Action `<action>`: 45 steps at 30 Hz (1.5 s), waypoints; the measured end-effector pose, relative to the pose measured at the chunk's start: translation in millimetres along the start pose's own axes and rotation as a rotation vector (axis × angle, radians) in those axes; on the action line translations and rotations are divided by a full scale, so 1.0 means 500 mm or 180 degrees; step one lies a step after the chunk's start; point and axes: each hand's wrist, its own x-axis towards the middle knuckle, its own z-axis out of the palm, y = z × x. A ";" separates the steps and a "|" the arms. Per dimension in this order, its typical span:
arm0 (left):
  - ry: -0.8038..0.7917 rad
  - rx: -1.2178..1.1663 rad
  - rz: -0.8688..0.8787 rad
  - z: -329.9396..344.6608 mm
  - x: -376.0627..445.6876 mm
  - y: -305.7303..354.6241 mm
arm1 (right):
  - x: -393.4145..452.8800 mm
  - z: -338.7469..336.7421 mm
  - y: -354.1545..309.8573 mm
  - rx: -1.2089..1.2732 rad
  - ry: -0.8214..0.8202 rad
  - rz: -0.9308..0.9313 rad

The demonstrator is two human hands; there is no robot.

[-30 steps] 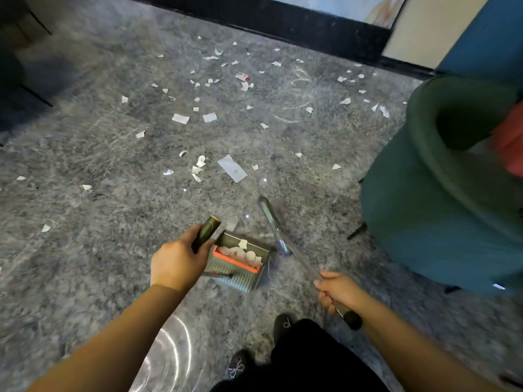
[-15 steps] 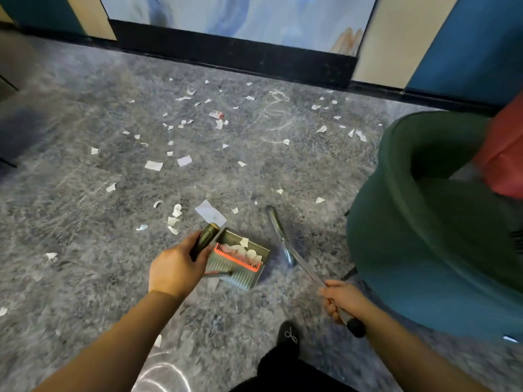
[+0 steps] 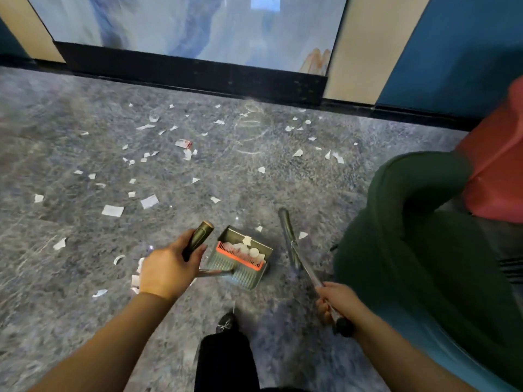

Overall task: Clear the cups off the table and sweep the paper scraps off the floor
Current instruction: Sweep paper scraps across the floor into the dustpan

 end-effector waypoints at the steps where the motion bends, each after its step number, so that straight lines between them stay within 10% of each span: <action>1: -0.0052 -0.0010 0.0030 0.004 0.035 0.004 | 0.018 0.007 -0.022 0.0053 0.0061 0.0016; 13: -0.0302 0.0070 0.0526 0.059 0.425 0.023 | 0.232 0.038 -0.227 0.0884 0.0661 0.0486; 28: -0.0180 0.0139 0.0422 0.155 0.600 0.016 | 0.442 0.089 -0.348 -0.0005 0.0488 0.1137; 45: -0.0306 0.0353 0.0083 -0.005 0.724 -0.182 | 0.504 0.495 -0.428 -0.0286 0.0070 0.0868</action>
